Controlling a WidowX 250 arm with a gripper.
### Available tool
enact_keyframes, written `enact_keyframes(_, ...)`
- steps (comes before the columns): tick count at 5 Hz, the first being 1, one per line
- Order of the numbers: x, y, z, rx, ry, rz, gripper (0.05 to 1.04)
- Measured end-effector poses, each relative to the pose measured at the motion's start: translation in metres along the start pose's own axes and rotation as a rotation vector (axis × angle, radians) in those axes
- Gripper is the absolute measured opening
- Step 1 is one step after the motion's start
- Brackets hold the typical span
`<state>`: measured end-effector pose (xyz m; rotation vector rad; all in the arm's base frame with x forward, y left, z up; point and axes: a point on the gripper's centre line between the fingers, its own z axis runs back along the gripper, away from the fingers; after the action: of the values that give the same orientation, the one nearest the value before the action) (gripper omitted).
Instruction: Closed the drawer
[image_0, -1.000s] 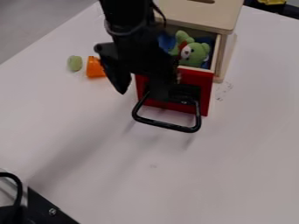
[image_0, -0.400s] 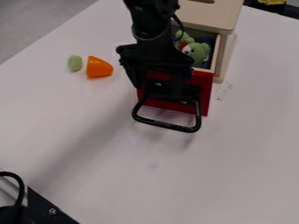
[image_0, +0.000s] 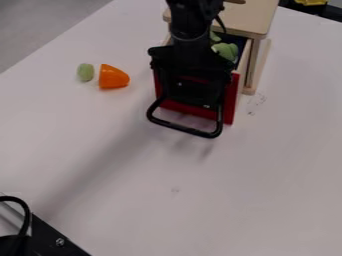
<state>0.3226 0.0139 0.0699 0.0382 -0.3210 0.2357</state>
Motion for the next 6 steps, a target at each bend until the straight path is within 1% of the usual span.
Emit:
enact_keyframes(1, 0.021, 0.004, 0.008, -0.001, -0.045, 0.026, 1.001)
enact_keyframes(2, 0.042, 0.011, 0.012, 0.005, -0.077, 0.042, 1.000)
enact_keyframes(3, 0.052, 0.012, 0.010, 0.004, -0.082, 0.037, 1.001)
enact_keyframes(4, 0.063, 0.013, -0.002, 0.012, -0.066, 0.033, 1.001)
enact_keyframes(5, 0.072, 0.016, -0.009, 0.014, -0.061, 0.037, 1.001)
enact_keyframes(6, 0.072, 0.017, -0.021, 0.021, -0.032, 0.034, 1.001)
